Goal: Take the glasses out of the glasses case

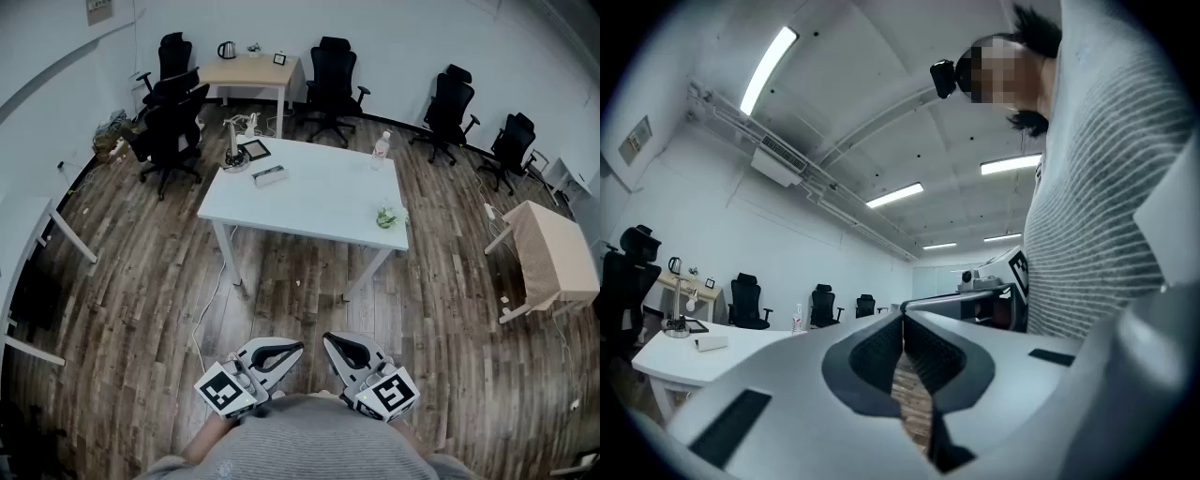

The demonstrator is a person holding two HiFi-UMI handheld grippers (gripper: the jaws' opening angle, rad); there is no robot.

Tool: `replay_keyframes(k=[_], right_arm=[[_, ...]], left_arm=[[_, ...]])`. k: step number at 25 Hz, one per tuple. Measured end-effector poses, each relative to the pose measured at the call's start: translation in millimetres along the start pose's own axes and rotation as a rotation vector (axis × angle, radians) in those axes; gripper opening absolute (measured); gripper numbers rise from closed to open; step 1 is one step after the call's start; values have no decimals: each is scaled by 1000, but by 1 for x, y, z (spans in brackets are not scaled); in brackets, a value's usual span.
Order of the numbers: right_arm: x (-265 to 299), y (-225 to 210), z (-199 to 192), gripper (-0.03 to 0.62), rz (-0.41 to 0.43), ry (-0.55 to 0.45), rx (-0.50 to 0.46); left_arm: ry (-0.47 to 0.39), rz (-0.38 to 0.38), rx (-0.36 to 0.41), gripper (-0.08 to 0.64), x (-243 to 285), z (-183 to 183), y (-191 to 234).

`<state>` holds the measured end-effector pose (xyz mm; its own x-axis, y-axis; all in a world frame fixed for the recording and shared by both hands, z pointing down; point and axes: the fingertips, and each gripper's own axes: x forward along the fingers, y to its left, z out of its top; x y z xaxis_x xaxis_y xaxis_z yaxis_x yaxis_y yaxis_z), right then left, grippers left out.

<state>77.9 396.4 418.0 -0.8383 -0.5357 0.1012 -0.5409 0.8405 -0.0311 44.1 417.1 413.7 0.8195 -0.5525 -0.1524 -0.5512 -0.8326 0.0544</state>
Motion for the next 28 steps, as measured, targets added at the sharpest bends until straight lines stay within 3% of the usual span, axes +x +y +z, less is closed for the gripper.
replay_keyframes(k=[10, 16, 20, 28], right_arm=[[2, -11, -1, 14, -35, 14, 4], [3, -15, 4, 15, -14, -56, 69], [14, -3, -8, 15, 23, 12, 94], [31, 9, -12, 15, 56, 27, 96]], left_arm=[[8, -10, -15, 13, 2, -2, 8], [46, 7, -39, 14, -2, -16, 16], [47, 9, -44, 12, -3, -16, 20], [57, 41, -74, 13, -15, -21, 33]])
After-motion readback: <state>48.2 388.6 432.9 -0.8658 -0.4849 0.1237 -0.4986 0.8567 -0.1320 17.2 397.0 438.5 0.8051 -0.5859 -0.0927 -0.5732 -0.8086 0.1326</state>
